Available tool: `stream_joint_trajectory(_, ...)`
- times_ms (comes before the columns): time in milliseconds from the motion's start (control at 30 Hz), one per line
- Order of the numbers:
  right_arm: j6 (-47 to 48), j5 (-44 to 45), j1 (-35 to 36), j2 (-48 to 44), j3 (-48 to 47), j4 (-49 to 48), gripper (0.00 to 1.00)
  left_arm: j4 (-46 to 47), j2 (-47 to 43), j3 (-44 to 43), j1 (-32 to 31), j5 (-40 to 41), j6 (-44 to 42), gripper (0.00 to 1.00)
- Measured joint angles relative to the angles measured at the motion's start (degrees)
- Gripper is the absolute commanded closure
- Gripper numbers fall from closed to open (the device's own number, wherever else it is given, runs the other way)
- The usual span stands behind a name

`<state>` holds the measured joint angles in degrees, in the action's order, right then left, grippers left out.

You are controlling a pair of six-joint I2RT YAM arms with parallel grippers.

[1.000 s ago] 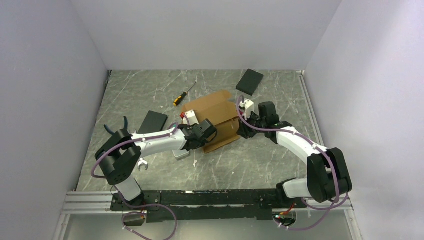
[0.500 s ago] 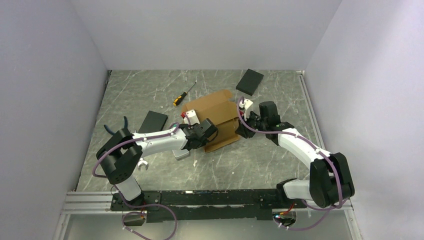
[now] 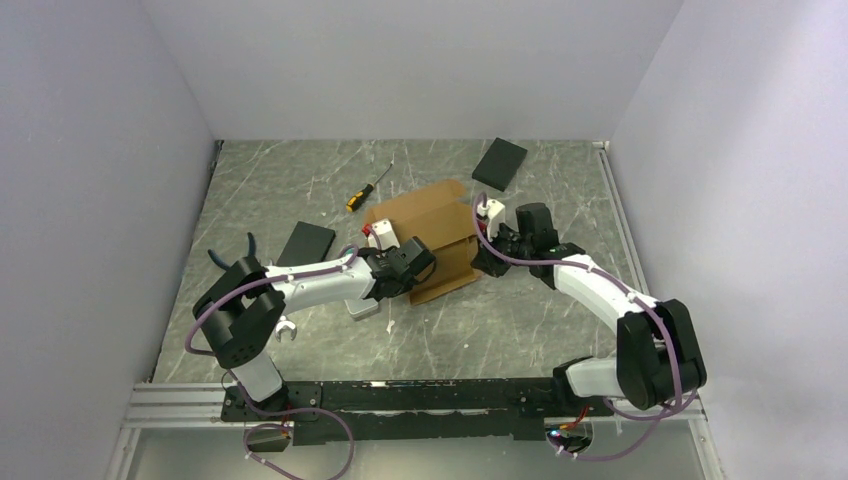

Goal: Fold the paper box

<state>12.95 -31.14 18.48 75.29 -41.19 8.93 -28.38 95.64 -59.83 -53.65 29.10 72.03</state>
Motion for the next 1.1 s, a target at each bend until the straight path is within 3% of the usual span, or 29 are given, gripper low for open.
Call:
stream_joint_trajectory(367, 0.98, -1.03, 0.0, 0.72, -0.61, 0.63, 0.95, 0.02, 0.33, -0.31, 0.0, -0.13, 0.02, 1.0)
stream_joint_trajectory(767, 8.09, -2.91, -3.06, -2.01, -3.26, 6.34, 0.87, -0.09, 0.9, -0.96, 0.0, -0.22, 0.02, 1.0)
stream_joint_trajectory(967, 9.03, -6.1, -8.17, -4.33, -3.78, 8.31, 0.66, -0.11, 0.9, -0.96, 0.0, -0.2, 0.04, 1.0)
stream_joint_trajectory(1100, 6.64, -7.37, -12.35, -5.05, -3.78, 7.5, 0.39, -0.11, 0.9, -0.96, 0.0, -0.2, 0.02, 1.0)
